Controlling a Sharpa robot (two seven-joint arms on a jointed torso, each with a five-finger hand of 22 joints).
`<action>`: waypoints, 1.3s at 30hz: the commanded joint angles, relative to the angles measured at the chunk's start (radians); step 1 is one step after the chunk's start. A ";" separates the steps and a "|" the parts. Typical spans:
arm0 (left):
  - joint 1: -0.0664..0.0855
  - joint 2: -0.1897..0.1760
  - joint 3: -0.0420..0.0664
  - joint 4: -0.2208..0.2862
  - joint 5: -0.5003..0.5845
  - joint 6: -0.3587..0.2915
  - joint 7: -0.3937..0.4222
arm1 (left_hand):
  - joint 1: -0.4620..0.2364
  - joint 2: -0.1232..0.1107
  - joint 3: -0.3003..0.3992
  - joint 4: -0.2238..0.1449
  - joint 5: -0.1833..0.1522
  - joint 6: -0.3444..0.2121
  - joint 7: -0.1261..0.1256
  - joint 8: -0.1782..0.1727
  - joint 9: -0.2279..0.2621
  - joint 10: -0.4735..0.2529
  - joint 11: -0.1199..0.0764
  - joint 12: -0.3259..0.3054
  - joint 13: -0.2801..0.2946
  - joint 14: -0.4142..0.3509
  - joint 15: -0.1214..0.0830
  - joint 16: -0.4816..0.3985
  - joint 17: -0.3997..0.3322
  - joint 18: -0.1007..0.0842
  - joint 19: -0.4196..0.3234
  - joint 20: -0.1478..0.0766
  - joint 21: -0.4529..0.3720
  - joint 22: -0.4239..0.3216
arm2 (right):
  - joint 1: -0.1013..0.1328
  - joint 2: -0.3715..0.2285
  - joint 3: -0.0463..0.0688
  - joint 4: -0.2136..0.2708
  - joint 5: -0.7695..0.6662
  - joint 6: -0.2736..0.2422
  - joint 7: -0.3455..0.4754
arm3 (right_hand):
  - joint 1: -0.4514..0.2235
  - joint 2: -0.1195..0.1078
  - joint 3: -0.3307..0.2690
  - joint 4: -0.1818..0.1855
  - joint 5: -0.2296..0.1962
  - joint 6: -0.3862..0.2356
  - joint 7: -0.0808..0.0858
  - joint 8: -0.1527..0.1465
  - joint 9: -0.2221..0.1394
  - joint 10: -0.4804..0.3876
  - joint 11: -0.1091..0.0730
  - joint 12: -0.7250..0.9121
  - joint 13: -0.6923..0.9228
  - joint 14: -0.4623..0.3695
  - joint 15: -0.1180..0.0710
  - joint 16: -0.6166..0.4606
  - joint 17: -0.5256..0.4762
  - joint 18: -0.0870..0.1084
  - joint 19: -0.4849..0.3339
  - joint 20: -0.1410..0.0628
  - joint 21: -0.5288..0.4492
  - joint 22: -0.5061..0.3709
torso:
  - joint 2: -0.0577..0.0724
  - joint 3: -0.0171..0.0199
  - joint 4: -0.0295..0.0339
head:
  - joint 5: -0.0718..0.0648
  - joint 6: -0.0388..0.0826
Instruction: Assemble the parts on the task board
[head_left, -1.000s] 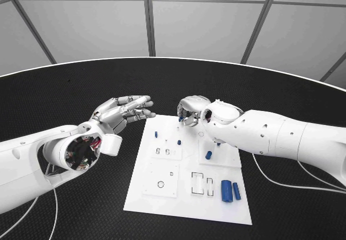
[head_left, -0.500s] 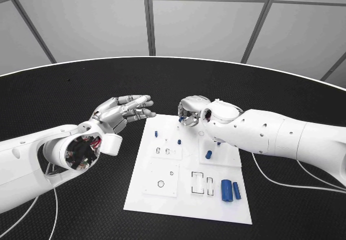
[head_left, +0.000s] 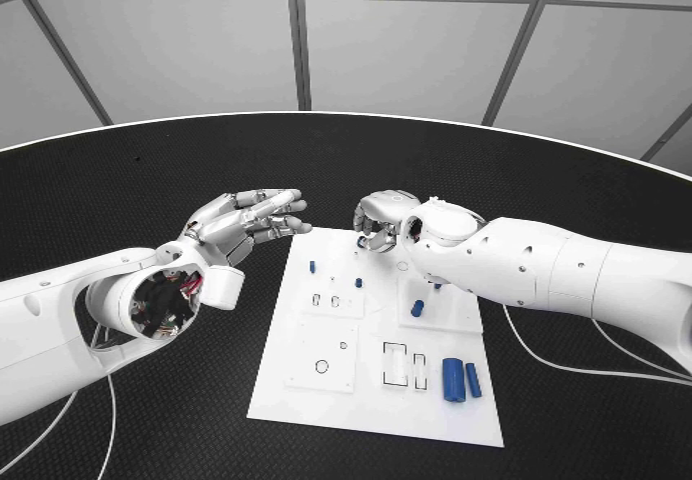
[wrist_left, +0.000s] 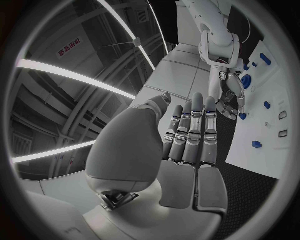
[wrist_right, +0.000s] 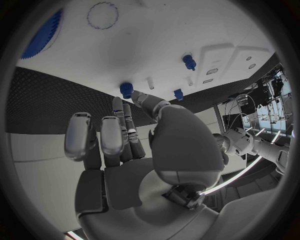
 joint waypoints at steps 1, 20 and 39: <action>0.000 0.000 0.000 0.000 0.000 0.000 0.000 | -0.008 0.001 0.006 0.002 0.001 -0.006 0.002 -0.006 0.001 -0.008 -0.001 -0.005 0.001 -0.005 0.000 0.005 0.002 0.010 -0.005 0.001 0.005 0.001 | 0.000 -0.001 0.000 0.000 0.000 -0.003 0.005 | -0.011 -0.025 0.000 0.009 0.003 -0.060 -0.004 -0.037 -0.014 -0.031 0.007 -0.018 -0.008 -0.001 0.009 -0.014 -0.018 -0.006 -0.012 0.008 -0.016 -0.017 | -0.001 0.0000 -0.0002 | -0.001 0.000; 0.000 0.002 0.000 -0.015 0.000 0.005 0.000 | -0.011 0.000 0.009 -0.001 0.001 -0.007 0.003 -0.006 0.002 -0.008 0.000 -0.005 0.001 -0.006 0.000 0.006 0.002 0.010 -0.006 0.002 0.006 0.001 | 0.000 -0.130 -0.001 0.141 0.013 -0.127 0.015 | -0.002 -0.025 0.004 0.013 0.023 0.012 0.001 -0.007 0.001 0.060 -0.007 0.035 0.020 -0.002 -0.002 -0.013 -0.026 -0.005 -0.006 0.002 -0.023 -0.013 | -0.010 0.0025 -0.0098 | -0.014 0.010; -0.001 0.013 0.000 -0.065 0.000 0.016 0.001 | -0.010 0.001 0.012 -0.002 0.001 -0.006 0.002 -0.006 0.003 -0.008 -0.001 -0.005 0.001 -0.007 0.000 0.007 0.003 0.010 -0.006 0.002 0.006 0.001 | -0.014 -0.444 -0.004 0.357 0.241 -0.100 -0.036 | -0.024 -0.055 -0.170 0.110 0.009 -0.155 0.010 0.189 0.074 0.315 -0.009 1.360 1.300 0.076 0.001 0.215 0.395 -0.063 0.138 0.004 0.150 0.242 | -0.042 0.0155 -0.0423 | -0.052 0.021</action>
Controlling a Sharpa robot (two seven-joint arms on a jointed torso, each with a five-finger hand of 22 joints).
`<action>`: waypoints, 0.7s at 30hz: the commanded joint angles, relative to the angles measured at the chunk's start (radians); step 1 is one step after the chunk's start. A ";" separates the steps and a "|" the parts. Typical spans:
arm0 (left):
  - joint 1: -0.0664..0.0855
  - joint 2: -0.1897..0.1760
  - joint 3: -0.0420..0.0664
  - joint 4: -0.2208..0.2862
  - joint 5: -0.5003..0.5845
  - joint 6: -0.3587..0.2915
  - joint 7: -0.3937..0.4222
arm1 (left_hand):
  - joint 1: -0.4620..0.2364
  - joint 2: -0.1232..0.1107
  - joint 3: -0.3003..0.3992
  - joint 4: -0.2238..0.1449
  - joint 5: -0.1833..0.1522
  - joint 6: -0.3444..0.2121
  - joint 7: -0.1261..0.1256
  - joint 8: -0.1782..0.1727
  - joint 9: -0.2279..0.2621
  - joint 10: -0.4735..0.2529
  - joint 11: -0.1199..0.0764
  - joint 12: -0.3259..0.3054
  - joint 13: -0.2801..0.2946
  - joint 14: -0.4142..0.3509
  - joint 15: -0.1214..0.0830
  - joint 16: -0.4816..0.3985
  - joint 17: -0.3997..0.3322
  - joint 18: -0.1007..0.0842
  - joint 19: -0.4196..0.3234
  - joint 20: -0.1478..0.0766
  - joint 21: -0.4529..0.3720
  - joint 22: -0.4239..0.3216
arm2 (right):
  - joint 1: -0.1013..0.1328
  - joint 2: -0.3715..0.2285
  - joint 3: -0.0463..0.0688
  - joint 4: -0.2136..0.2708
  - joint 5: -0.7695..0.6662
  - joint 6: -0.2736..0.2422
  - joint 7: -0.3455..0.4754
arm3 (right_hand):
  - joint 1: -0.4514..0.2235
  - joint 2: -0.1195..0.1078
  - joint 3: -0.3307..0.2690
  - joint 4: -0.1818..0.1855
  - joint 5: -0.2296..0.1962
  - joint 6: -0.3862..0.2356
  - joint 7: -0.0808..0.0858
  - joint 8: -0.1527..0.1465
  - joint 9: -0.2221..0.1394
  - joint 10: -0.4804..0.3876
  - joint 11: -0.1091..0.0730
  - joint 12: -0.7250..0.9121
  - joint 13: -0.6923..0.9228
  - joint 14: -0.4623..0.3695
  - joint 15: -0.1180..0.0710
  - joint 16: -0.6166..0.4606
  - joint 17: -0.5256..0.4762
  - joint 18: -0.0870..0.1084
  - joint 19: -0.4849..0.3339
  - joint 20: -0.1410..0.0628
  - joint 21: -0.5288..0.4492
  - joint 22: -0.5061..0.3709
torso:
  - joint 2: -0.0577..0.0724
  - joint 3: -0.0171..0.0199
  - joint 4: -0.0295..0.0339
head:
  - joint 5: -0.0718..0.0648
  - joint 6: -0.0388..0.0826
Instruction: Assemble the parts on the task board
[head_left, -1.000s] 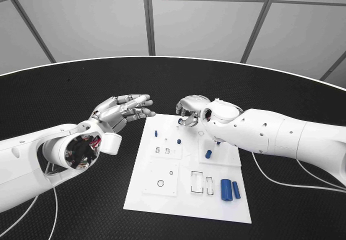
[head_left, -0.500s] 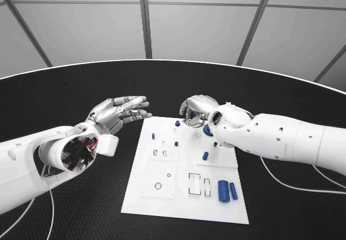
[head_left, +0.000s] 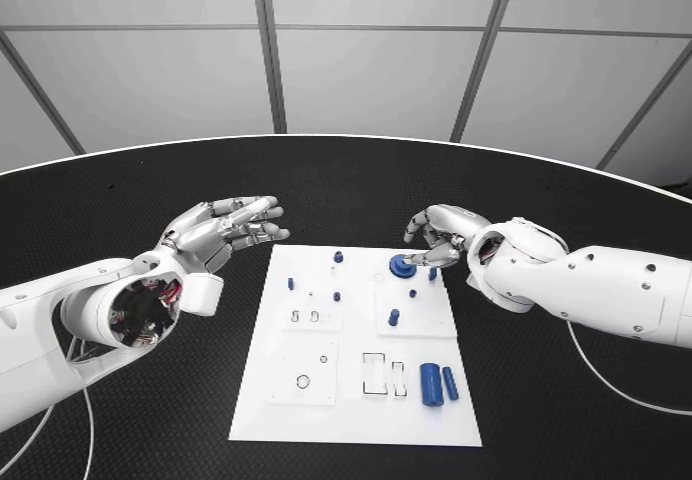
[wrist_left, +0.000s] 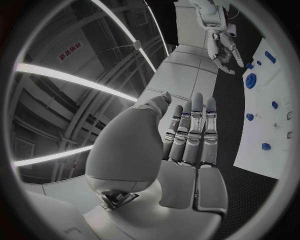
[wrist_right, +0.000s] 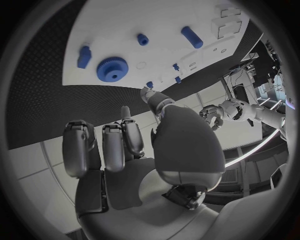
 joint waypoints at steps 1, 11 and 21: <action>0.000 0.002 0.000 -0.004 0.000 0.001 0.000 | -0.010 0.001 0.006 -0.002 0.001 -0.006 0.002 -0.006 0.001 -0.008 -0.001 -0.005 0.001 -0.007 0.000 0.007 0.001 0.011 -0.006 0.002 0.006 0.001 | -0.006 -0.011 0.000 -0.011 0.010 0.008 -0.001 | -0.002 -0.002 -0.007 0.007 0.004 -0.014 -0.001 0.011 0.000 0.024 0.004 0.039 0.150 0.077 0.009 0.013 0.121 -0.023 0.052 0.010 0.015 0.183 | -0.007 0.0037 -0.0075 | -0.006 -0.001; 0.000 0.002 0.000 -0.005 0.000 0.006 0.000 | -0.010 0.001 0.006 -0.002 0.001 -0.006 0.002 -0.006 0.001 -0.008 -0.001 -0.005 0.001 -0.007 0.000 0.007 0.001 0.011 -0.006 0.002 0.006 0.001 | -0.022 0.032 -0.001 -0.078 0.041 0.032 0.005 | 0.013 0.005 -0.025 0.014 0.007 -0.057 0.010 0.024 -0.009 0.071 0.015 0.101 0.212 0.089 0.020 0.040 0.185 -0.035 0.080 0.021 0.049 0.229 | -0.002 0.0034 -0.0025 | -0.012 0.002; 0.000 -0.003 0.000 -0.001 0.000 0.005 0.000 | -0.010 0.001 0.006 -0.002 0.001 -0.006 0.002 -0.006 0.001 -0.008 -0.001 -0.005 0.001 -0.007 0.000 0.007 0.001 0.011 -0.006 0.002 0.006 0.001 | -0.037 0.086 0.000 -0.137 0.055 0.039 0.015 | 0.030 0.009 -0.036 0.011 0.007 -0.104 0.013 0.015 -0.023 0.073 0.019 0.105 0.216 0.089 0.024 0.042 0.190 -0.036 0.082 0.026 0.051 0.233 | 0.004 0.0063 -0.0001 | -0.013 0.002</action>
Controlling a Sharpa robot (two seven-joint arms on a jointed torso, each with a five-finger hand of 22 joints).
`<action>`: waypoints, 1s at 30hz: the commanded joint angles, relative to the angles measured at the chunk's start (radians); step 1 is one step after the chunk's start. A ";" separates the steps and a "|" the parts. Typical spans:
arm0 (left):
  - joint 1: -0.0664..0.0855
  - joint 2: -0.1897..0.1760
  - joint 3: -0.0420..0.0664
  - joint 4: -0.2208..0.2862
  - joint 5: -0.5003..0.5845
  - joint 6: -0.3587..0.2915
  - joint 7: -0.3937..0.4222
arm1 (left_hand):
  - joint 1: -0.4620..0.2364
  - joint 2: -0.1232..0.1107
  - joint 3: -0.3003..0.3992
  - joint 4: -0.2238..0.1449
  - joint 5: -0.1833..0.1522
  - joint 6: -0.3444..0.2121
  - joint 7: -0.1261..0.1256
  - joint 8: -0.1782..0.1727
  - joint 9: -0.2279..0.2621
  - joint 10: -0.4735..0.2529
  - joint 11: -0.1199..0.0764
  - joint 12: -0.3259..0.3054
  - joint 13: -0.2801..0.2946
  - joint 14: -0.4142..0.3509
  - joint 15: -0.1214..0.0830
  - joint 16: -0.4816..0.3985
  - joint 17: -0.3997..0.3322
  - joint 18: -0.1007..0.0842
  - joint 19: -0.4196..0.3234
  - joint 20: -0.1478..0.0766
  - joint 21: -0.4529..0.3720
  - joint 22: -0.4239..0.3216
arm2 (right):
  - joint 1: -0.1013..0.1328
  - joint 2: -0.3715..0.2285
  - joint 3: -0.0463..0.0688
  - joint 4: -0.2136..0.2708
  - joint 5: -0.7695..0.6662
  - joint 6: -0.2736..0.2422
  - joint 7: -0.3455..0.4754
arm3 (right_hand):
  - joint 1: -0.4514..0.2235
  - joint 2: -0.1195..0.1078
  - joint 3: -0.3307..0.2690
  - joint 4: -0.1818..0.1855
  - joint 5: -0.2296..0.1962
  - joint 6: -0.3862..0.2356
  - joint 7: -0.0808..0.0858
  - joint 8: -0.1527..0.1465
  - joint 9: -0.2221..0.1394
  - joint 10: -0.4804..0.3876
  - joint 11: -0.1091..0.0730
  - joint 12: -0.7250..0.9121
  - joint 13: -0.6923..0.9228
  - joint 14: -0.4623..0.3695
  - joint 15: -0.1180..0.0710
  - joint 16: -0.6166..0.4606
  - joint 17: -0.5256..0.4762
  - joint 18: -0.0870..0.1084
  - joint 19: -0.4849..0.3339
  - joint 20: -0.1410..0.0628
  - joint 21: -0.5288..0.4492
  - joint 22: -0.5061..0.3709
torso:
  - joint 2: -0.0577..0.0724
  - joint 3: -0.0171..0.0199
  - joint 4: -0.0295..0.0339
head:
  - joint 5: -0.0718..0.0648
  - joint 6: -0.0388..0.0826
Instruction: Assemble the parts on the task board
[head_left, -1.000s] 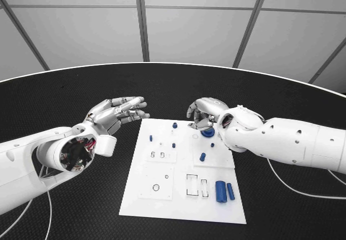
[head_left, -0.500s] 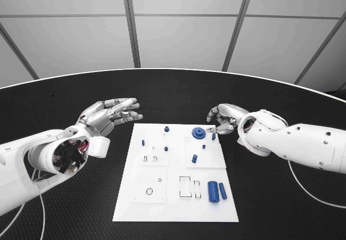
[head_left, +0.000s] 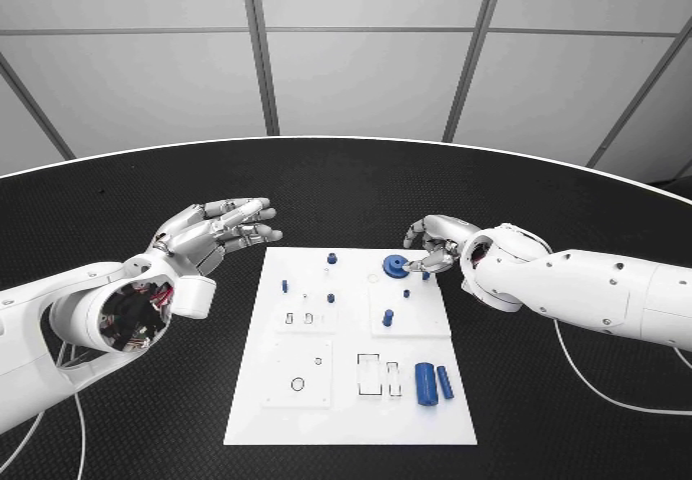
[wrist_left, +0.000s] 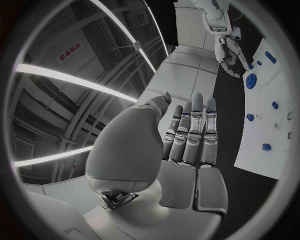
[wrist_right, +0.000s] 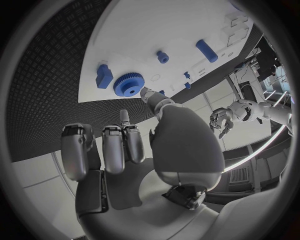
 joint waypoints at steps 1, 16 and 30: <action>0.000 0.000 0.000 0.000 0.000 0.001 0.000 | -0.010 0.001 0.006 -0.002 0.001 -0.006 0.002 -0.006 0.002 -0.008 -0.001 -0.005 0.001 -0.007 0.000 0.007 0.001 0.011 -0.006 0.002 0.006 0.001 | -0.003 0.017 0.000 -0.017 0.001 -0.001 0.001 | 0.012 0.000 -0.006 -0.003 0.004 -0.011 0.001 -0.004 -0.002 0.062 0.006 0.008 0.217 0.090 0.007 0.004 0.191 -0.010 0.083 0.004 0.004 0.234 | 0.003 0.0016 0.0012 | 0.001 0.000; 0.000 -0.001 0.000 0.003 0.000 0.001 -0.001 | -0.010 0.001 0.006 -0.002 0.001 -0.006 0.002 -0.006 0.002 -0.008 -0.001 -0.005 0.001 -0.007 0.000 0.007 0.001 0.011 -0.006 0.002 0.006 0.001 | -0.009 0.058 0.000 -0.053 0.002 0.013 0.007 | 0.030 0.009 0.002 -0.013 0.009 -0.011 0.001 0.002 -0.006 0.064 0.007 0.011 0.220 0.091 0.007 0.006 0.196 -0.011 0.085 0.005 0.006 0.237 | 0.003 0.0022 0.0023 | 0.004 -0.008; 0.000 -0.003 0.000 0.004 0.000 0.000 -0.002 | -0.010 0.001 0.006 -0.002 0.001 -0.006 0.002 -0.006 0.002 -0.008 -0.001 -0.005 0.001 -0.007 0.000 0.007 0.001 0.011 -0.006 0.002 0.006 0.001 | -0.022 0.068 0.000 -0.066 0.002 0.040 -0.001 | 0.034 0.018 0.016 -0.016 0.019 0.001 0.001 0.011 -0.010 0.068 0.007 0.015 0.224 0.092 0.007 0.008 0.201 -0.012 0.089 0.005 0.010 0.243 | 0.003 0.0030 0.0016 | 0.009 -0.015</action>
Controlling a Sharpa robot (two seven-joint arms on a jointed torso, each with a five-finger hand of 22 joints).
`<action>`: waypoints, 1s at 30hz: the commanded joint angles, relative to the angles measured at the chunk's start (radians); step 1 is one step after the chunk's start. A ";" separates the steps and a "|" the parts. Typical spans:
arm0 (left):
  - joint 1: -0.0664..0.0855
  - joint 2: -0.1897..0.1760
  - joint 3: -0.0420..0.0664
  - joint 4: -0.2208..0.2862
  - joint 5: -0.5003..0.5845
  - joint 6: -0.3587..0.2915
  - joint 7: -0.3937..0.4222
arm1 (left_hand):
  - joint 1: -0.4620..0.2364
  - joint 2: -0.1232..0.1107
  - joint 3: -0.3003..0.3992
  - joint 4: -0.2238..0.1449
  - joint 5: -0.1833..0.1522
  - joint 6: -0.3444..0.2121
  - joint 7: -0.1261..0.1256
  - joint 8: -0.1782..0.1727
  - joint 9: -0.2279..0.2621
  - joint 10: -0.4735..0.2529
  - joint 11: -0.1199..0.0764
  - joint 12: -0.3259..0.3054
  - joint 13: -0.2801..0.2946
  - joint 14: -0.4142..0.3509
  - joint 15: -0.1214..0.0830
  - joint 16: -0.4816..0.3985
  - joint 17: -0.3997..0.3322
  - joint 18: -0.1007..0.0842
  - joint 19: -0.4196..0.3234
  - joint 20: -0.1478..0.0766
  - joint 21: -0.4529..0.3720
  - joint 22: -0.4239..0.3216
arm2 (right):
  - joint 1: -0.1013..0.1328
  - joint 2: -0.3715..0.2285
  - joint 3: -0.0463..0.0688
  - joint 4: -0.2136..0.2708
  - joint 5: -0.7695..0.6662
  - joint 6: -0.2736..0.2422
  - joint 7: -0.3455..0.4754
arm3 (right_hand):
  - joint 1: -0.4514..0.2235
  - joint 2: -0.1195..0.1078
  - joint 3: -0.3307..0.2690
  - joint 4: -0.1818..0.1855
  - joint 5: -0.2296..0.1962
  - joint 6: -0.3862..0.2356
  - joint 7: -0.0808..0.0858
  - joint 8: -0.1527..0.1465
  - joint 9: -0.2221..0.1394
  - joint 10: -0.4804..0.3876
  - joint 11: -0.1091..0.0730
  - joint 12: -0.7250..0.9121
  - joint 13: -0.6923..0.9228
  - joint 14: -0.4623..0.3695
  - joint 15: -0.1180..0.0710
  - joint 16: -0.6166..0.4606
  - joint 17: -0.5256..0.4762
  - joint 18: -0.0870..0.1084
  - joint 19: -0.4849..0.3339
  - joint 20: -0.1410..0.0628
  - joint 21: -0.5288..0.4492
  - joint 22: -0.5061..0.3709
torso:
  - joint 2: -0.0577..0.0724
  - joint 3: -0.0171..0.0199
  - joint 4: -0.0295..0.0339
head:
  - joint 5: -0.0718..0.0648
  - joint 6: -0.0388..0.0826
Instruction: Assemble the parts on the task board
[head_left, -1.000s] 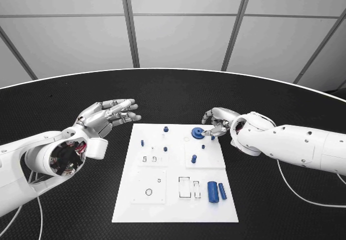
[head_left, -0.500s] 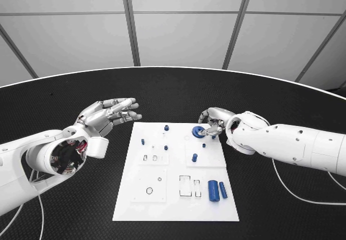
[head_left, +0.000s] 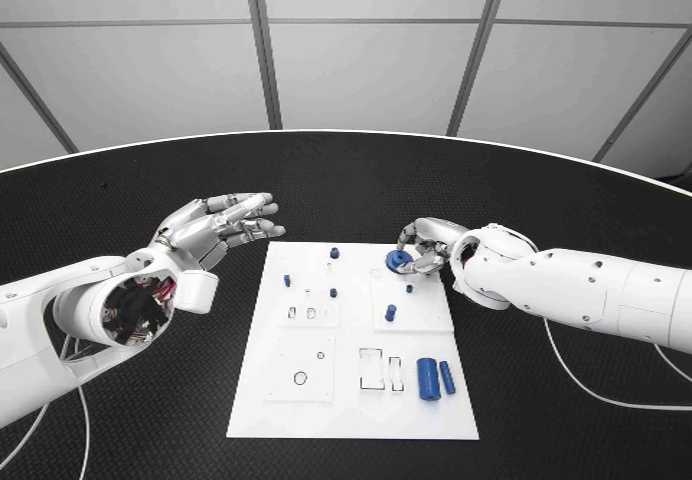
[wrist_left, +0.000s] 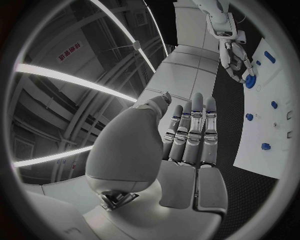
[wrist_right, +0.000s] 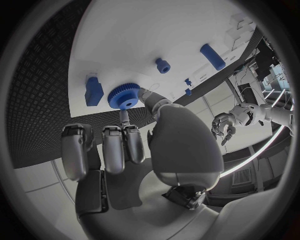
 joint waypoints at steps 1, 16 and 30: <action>0.000 -0.001 0.000 0.000 0.000 0.000 0.000 | -0.010 0.001 0.006 -0.002 0.001 -0.006 0.002 -0.006 0.001 -0.008 -0.001 -0.005 0.001 -0.007 0.000 0.007 0.002 0.011 -0.006 0.002 0.006 0.001 | -0.002 0.000 0.000 -0.001 0.000 0.003 -0.002 | 0.009 0.003 0.009 -0.002 0.009 0.009 0.001 0.008 -0.003 0.068 0.007 0.005 0.225 0.092 0.007 0.004 0.201 -0.013 0.089 0.005 0.006 0.243 | 0.000 0.0009 0.0005 | 0.001 -0.003; 0.000 -0.002 0.000 0.001 0.000 -0.001 -0.001 | -0.010 0.001 0.006 -0.002 0.001 -0.006 0.002 -0.006 0.001 -0.008 -0.001 -0.005 0.001 -0.007 0.000 0.007 0.002 0.011 -0.006 0.002 0.006 0.001 | -0.004 0.002 0.000 -0.007 0.000 0.026 -0.003 | -0.008 0.021 0.044 0.002 0.014 0.054 -0.001 0.015 -0.020 0.079 0.006 0.015 0.235 0.092 0.003 0.005 0.203 -0.014 0.091 0.003 0.009 0.247 | -0.001 0.0008 -0.0006 | 0.002 -0.007; 0.000 -0.003 0.000 0.001 0.000 -0.001 -0.001 | -0.010 0.001 0.006 -0.002 0.001 -0.006 0.002 -0.006 0.001 -0.008 -0.001 -0.005 0.001 -0.007 0.000 0.007 0.002 0.011 -0.006 0.002 0.006 0.001 | -0.004 0.004 0.000 -0.003 -0.020 0.015 -0.018 | -0.009 0.034 0.101 -0.018 0.017 0.132 -0.006 0.009 -0.048 0.087 0.001 0.023 0.244 0.093 -0.003 0.006 0.206 -0.016 0.096 -0.003 0.014 0.253 | -0.001 0.0012 -0.0004 | 0.002 -0.010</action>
